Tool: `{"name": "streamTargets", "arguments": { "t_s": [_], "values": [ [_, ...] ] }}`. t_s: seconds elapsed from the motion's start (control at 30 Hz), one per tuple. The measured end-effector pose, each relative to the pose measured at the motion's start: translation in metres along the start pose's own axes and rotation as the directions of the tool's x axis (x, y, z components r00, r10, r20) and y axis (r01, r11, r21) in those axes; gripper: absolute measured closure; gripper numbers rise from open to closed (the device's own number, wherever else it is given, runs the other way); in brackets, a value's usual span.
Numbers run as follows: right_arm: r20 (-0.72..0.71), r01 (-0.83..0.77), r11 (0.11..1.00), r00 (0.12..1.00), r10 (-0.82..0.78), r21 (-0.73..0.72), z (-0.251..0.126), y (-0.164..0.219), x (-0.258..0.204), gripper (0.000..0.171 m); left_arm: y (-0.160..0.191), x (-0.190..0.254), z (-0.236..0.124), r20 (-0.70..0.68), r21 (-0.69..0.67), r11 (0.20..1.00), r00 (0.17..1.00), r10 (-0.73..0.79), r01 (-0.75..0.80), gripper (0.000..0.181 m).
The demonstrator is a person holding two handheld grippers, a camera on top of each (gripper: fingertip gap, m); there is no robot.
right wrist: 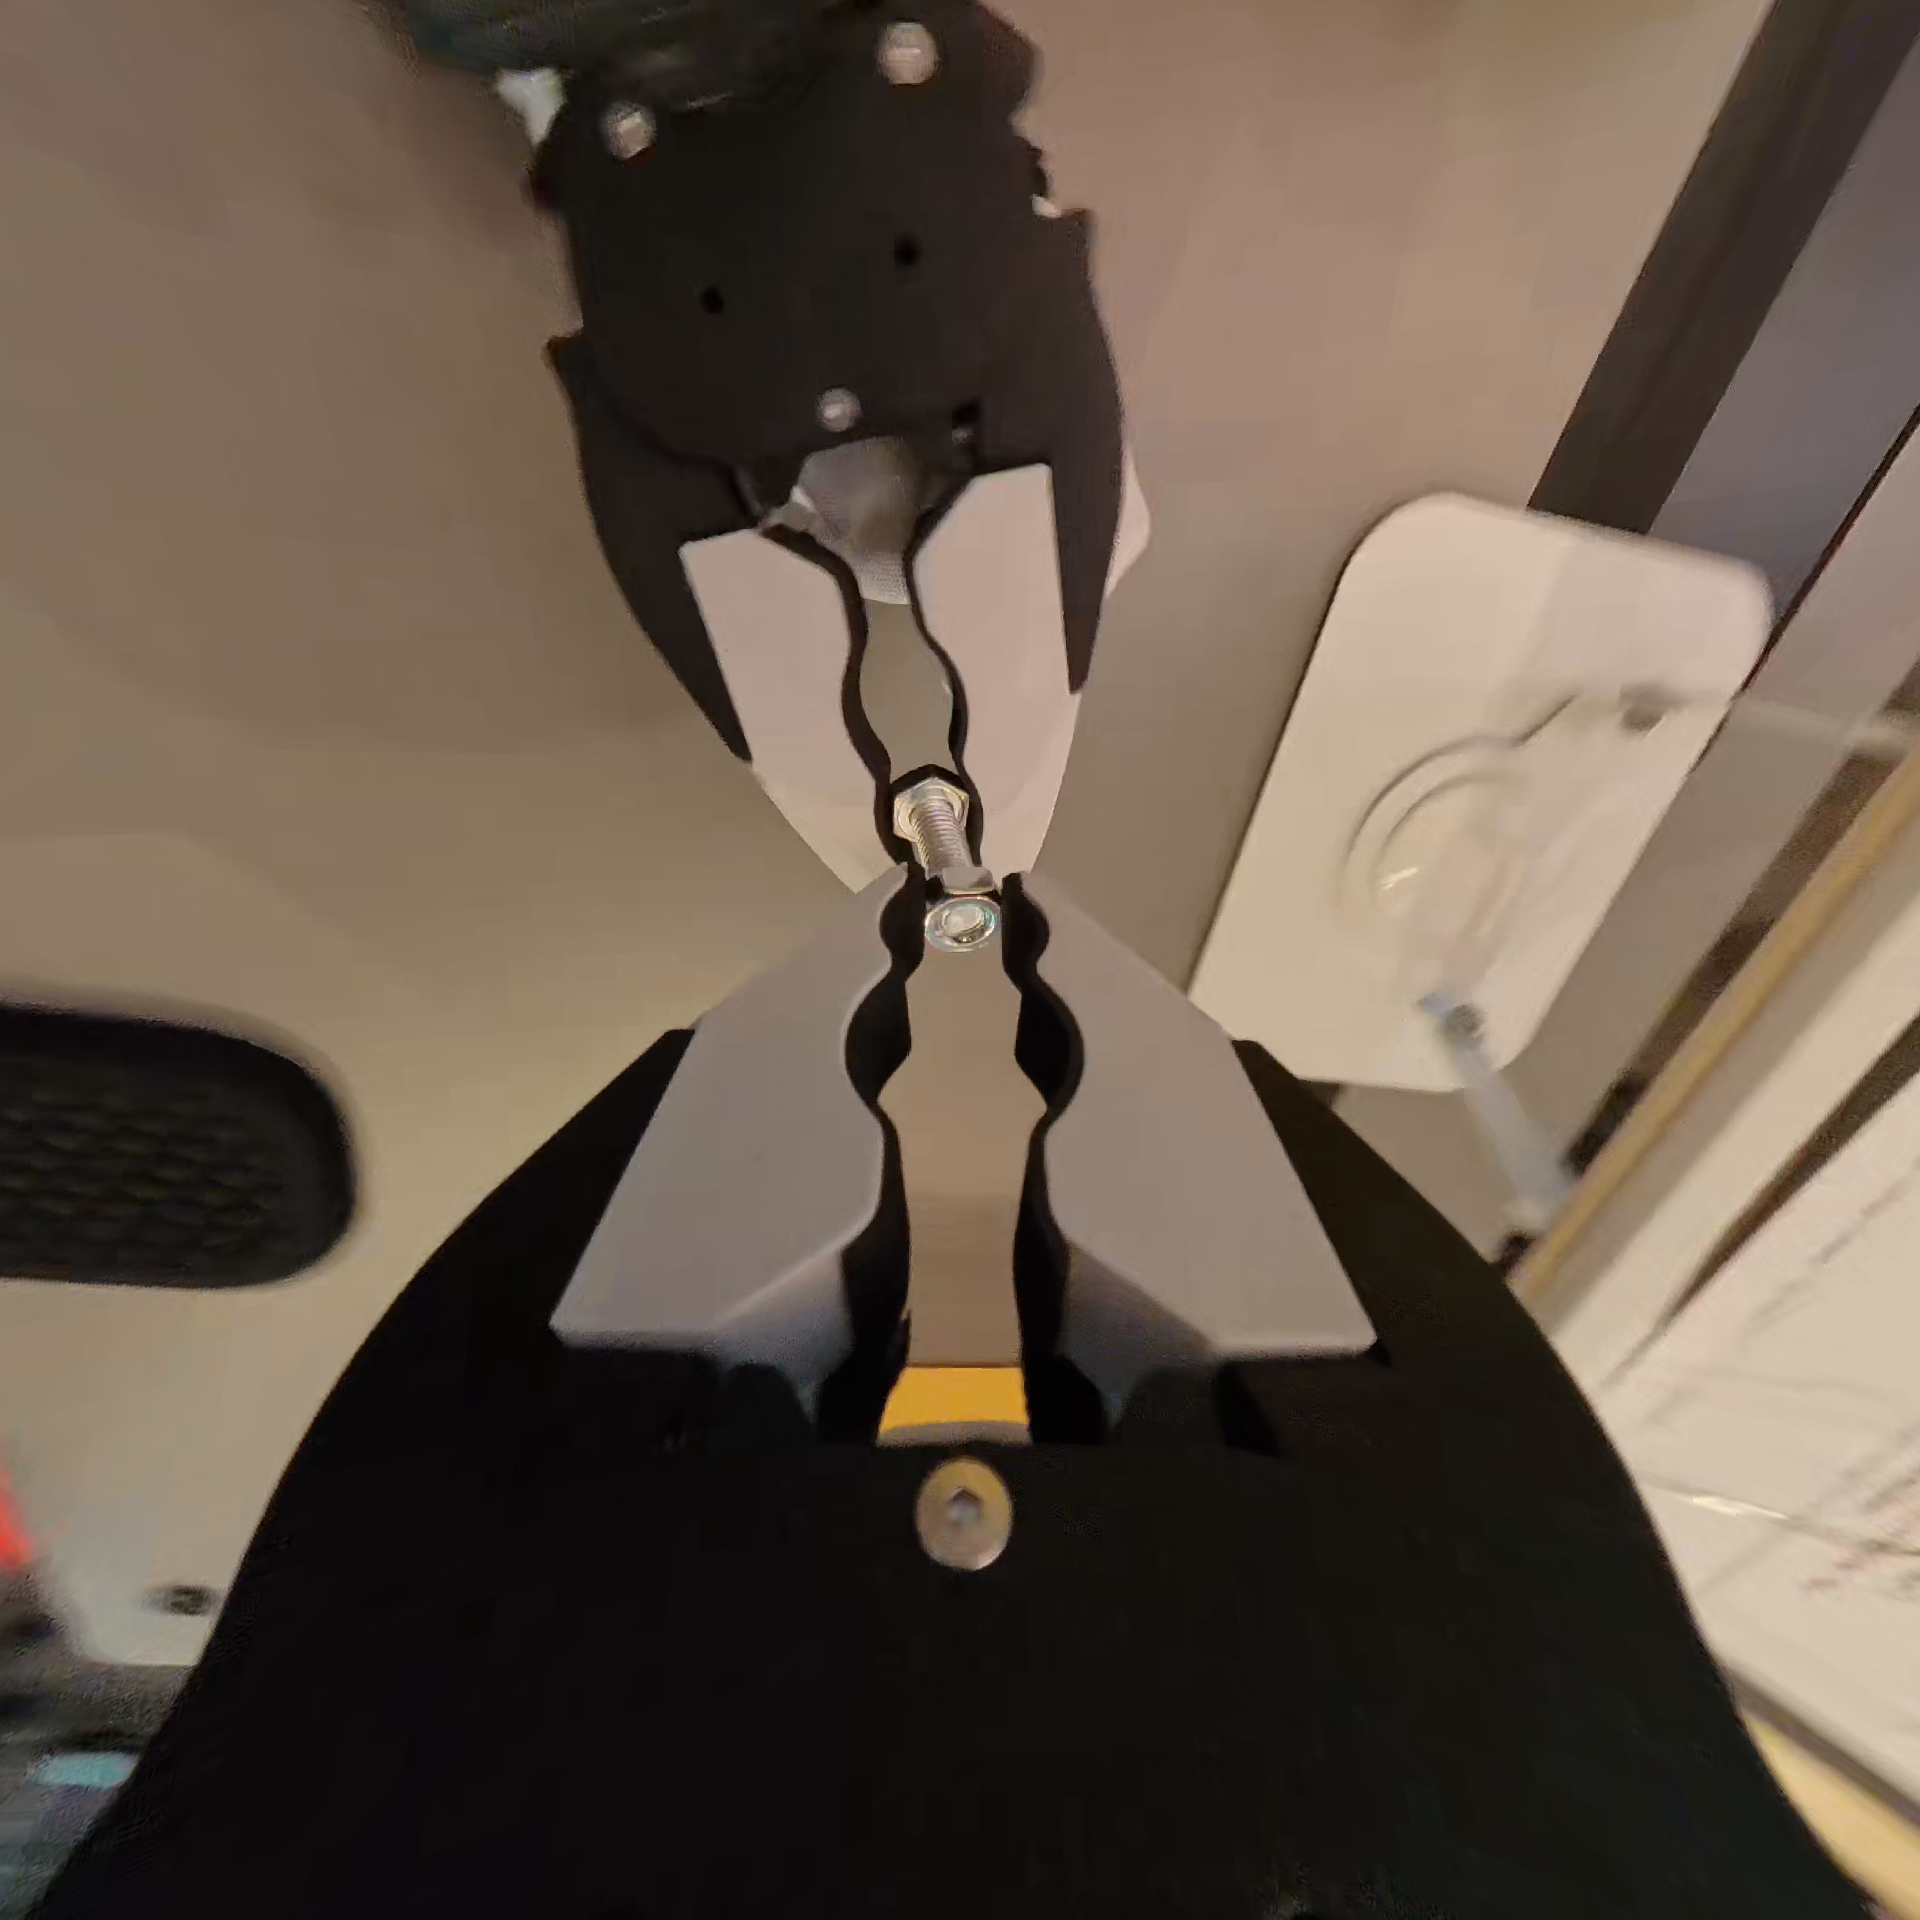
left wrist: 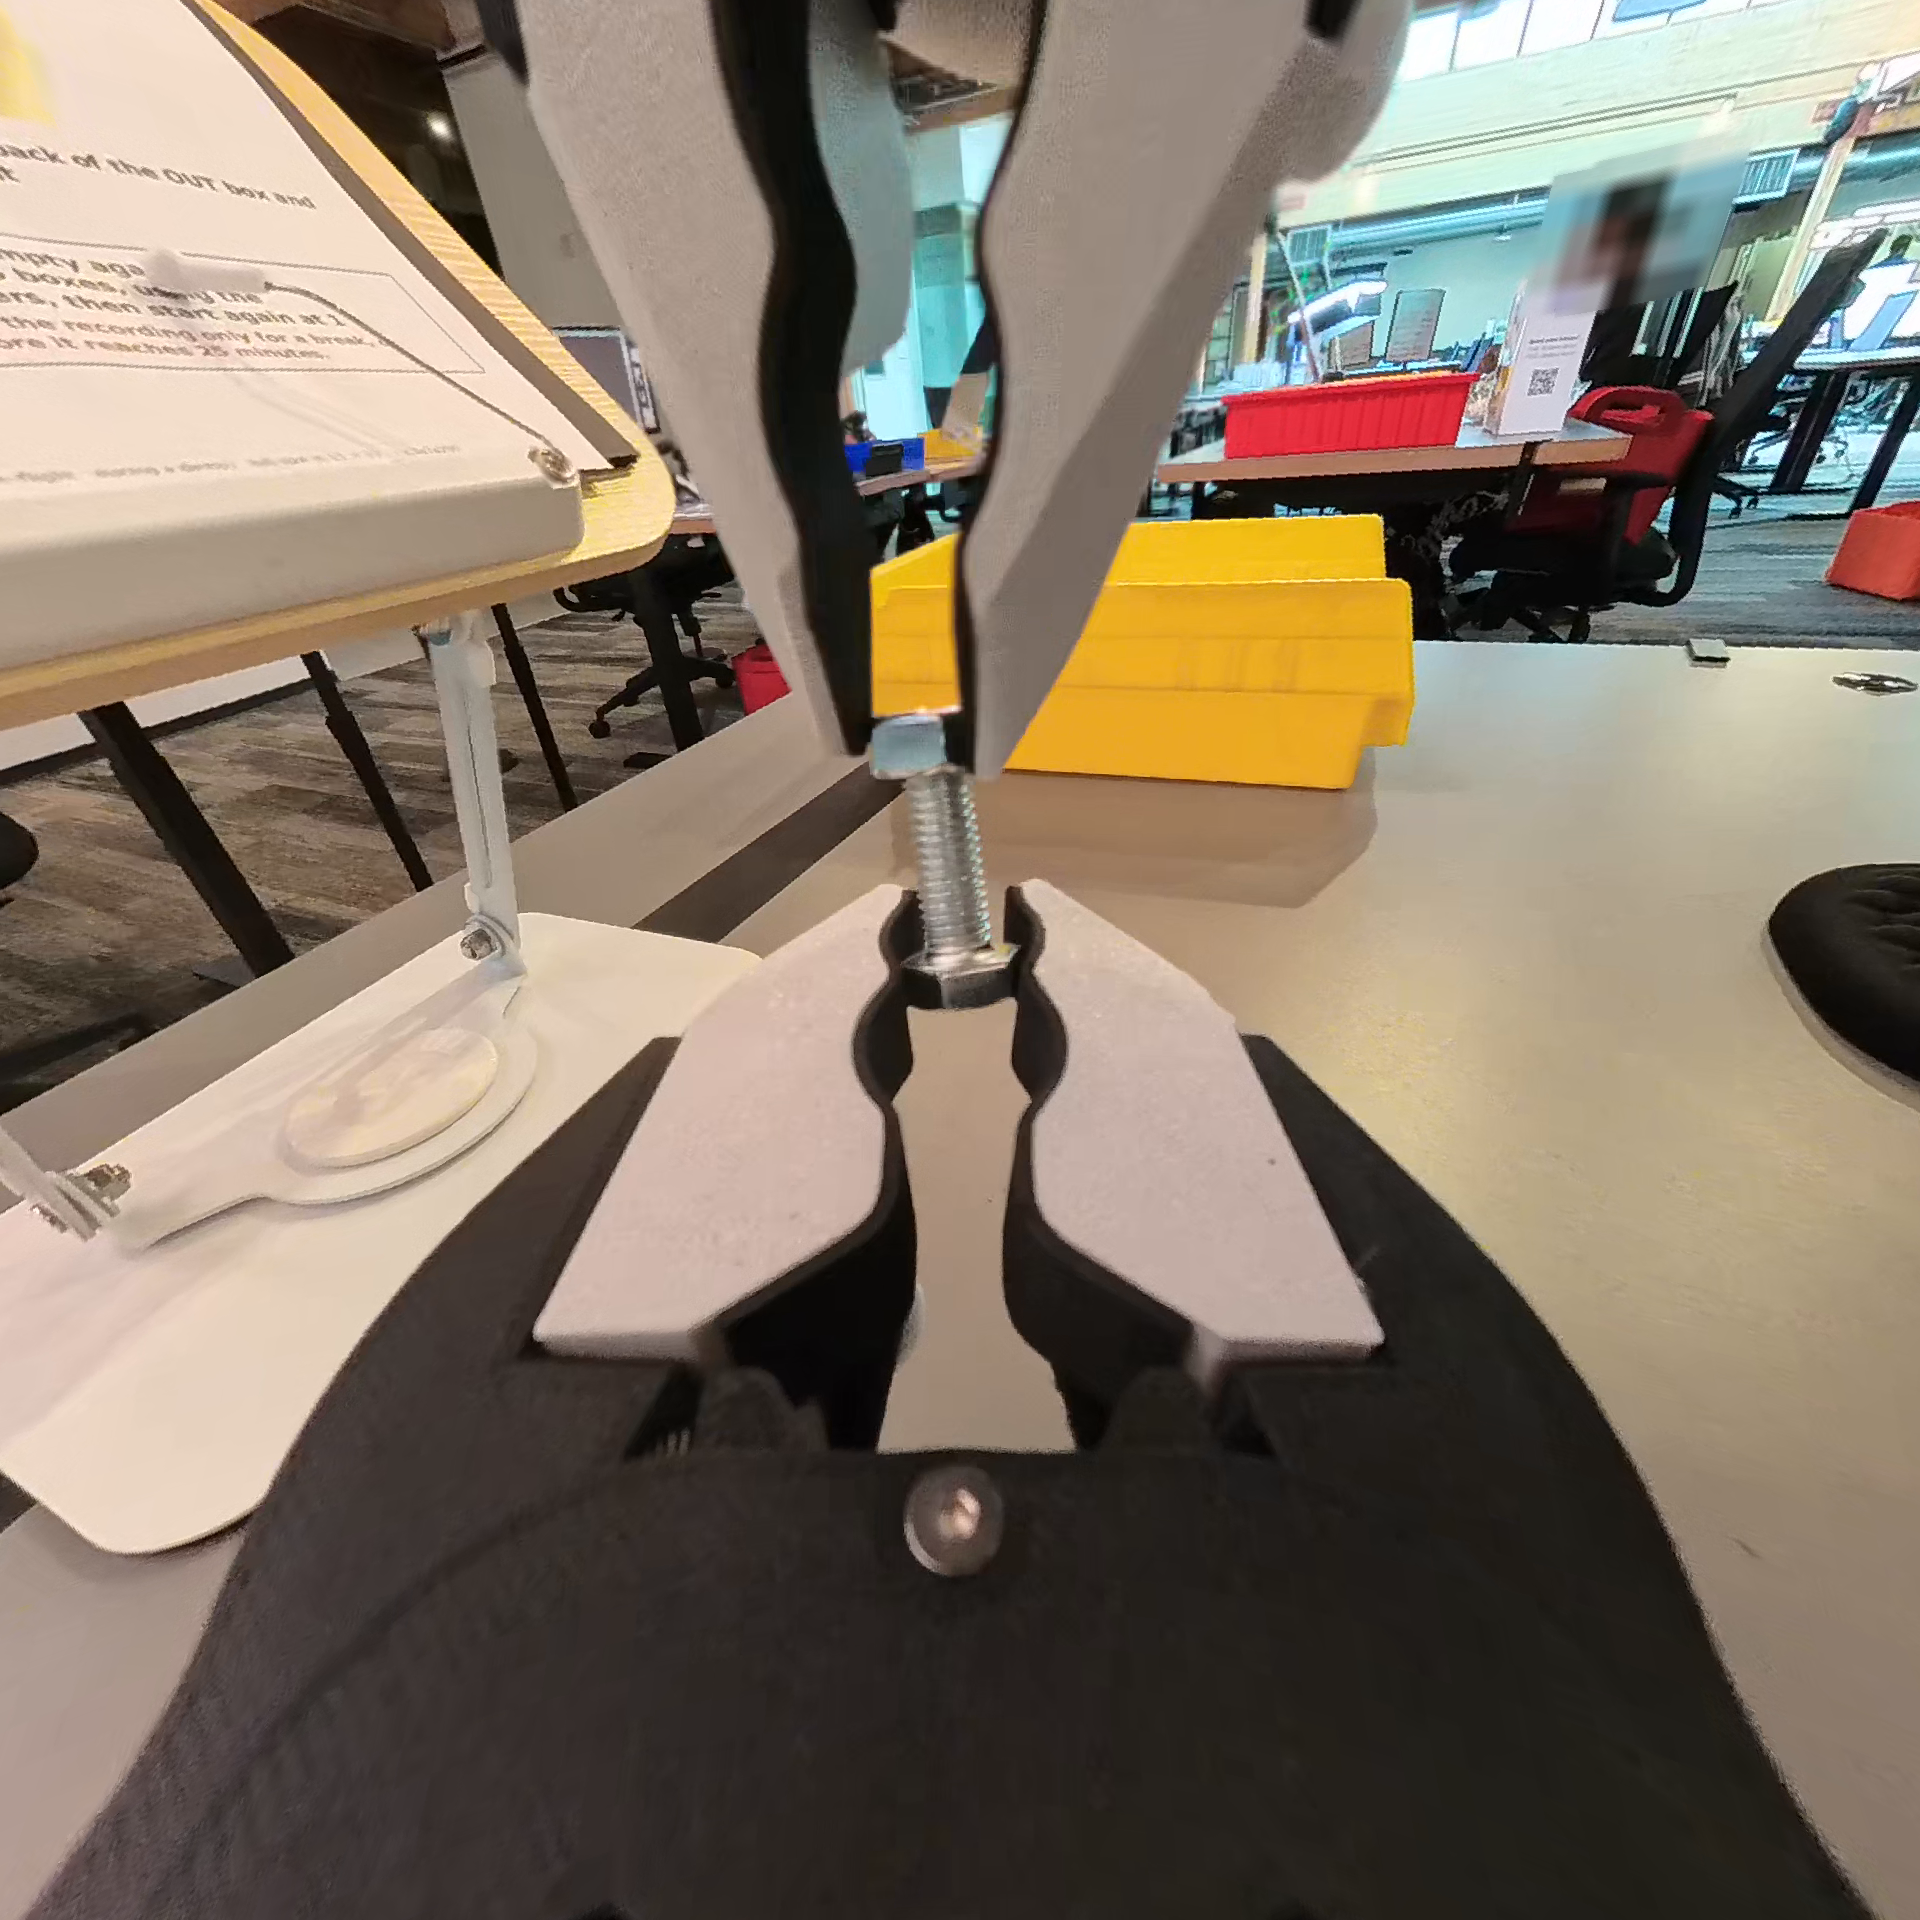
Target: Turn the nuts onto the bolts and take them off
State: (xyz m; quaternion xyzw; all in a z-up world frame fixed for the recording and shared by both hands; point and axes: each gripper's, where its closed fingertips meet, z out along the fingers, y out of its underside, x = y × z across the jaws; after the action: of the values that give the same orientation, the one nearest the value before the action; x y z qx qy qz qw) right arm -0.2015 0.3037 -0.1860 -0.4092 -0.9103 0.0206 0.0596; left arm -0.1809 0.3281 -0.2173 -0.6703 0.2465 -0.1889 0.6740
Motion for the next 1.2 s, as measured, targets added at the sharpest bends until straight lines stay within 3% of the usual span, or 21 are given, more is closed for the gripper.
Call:
{"name": "streamTargets", "arguments": {
  "t_s": [0.1,0.17,0.3,0.37,0.43,0.73,0.9,1.0,1.1,1.2],
  "values": [
    [0.069,-0.337,0.941,0.939,0.336,0.003,0.000,0.000,0.000,0.159,0.000,0.001,0.000,-0.004,-0.001,1.000,1.000,0.008,-0.008,0.167],
    [0.088,-0.361,0.932,0.929,0.358,0.019,-0.001,-0.002,-0.001,0.158,0.000,0.001,0.000,-0.003,0.003,1.000,1.000,0.009,-0.009,0.167],
    [-0.018,-0.033,0.998,0.999,0.034,0.046,-0.010,-0.004,0.001,0.132,-0.001,0.001,-0.001,-0.003,0.009,1.000,1.000,0.001,-0.001,0.167],
    [-0.102,0.212,0.977,0.972,-0.212,-0.017,-0.012,0.002,0.004,0.128,-0.001,0.001,0.000,-0.005,0.007,1.000,1.000,0.004,-0.004,0.167],
    [-0.123,0.345,0.938,0.930,-0.347,-0.040,-0.012,0.001,0.002,0.131,-0.001,0.001,0.000,-0.006,0.008,1.000,1.000,0.003,-0.003,0.167],
    [-0.108,0.433,0.900,0.893,-0.437,-0.057,0.000,0.004,0.000,0.155,-0.001,0.001,0.000,-0.008,0.005,1.000,1.000,0.003,-0.003,0.167],
    [-0.072,0.267,0.964,0.961,-0.268,-0.022,0.000,0.004,0.000,0.155,-0.001,0.001,0.000,-0.005,0.006,1.000,1.000,0.003,-0.003,0.167],
    [-0.001,0.036,0.999,0.999,-0.036,0.005,-0.001,0.001,-0.003,0.156,0.000,0.002,0.000,-0.006,0.004,1.000,1.000,0.013,-0.013,0.167],
    [0.072,-0.298,0.954,0.952,0.298,-0.007,0.000,-0.001,-0.003,0.155,0.000,0.001,0.000,-0.002,0.000,1.000,1.000,0.010,-0.010,0.167],
    [0.096,-0.437,0.899,0.895,0.435,-0.005,0.000,-0.003,-0.003,0.151,0.000,0.002,0.000,-0.004,-0.003,1.000,1.000,0.018,-0.018,0.167]
  ]
}}
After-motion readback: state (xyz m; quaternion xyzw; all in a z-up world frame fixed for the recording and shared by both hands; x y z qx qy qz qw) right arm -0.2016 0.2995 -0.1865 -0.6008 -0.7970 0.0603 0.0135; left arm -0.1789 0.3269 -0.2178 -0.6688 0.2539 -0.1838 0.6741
